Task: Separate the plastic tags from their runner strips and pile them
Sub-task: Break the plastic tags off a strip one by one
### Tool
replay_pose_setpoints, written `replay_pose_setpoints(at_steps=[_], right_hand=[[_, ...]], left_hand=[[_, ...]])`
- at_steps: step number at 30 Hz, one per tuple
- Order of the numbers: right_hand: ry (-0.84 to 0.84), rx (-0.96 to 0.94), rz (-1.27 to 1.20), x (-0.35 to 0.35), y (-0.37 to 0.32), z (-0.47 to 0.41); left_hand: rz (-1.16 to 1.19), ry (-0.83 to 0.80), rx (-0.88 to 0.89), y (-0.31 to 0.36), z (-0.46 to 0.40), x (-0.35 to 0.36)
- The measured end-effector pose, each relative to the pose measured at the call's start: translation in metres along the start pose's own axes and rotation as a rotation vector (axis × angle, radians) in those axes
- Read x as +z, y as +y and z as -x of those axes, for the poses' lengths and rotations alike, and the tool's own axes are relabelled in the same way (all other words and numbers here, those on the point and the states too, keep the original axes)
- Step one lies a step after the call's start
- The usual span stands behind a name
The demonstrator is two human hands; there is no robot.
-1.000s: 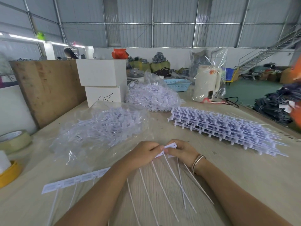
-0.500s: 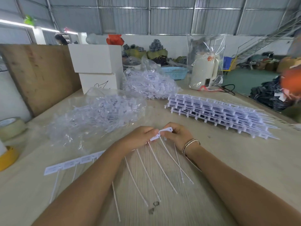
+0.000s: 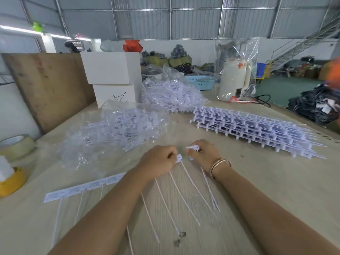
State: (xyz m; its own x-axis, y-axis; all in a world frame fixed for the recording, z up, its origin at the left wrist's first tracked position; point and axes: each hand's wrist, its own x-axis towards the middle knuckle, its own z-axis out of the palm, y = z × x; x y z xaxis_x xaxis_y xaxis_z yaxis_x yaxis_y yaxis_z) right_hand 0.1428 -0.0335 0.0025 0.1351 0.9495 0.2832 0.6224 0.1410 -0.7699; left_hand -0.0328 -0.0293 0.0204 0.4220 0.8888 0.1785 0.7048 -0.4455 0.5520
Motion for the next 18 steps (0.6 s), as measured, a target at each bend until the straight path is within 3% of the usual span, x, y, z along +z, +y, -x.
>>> replay_pose_setpoints(at_steps=[1, 3, 7, 11, 14, 18], right_hand=[[-0.018, 0.001, 0.159, 0.001, 0.0, -0.001], [-0.078, 0.02, 0.313, 0.004, -0.001, 0.0], [-0.061, 0.006, 0.199, 0.003, 0.0, 0.003], [-0.032, -0.183, 0.025, 0.0, -0.008, 0.013], [-0.167, -0.199, 0.118, 0.0, -0.013, 0.016], [-0.151, -0.18, 0.07, -0.004, -0.012, 0.013]], left_hand=[[-0.188, 0.038, 0.037, 0.001, 0.001, 0.001], [-0.326, 0.106, 0.109, 0.004, 0.003, 0.0], [-0.396, 0.115, 0.152, 0.01, 0.002, 0.002], [-0.301, 0.078, 0.166, 0.01, 0.002, 0.005], [-0.173, 0.103, 0.189, 0.014, 0.001, 0.008], [-0.057, 0.009, 0.091, 0.018, -0.004, 0.001]])
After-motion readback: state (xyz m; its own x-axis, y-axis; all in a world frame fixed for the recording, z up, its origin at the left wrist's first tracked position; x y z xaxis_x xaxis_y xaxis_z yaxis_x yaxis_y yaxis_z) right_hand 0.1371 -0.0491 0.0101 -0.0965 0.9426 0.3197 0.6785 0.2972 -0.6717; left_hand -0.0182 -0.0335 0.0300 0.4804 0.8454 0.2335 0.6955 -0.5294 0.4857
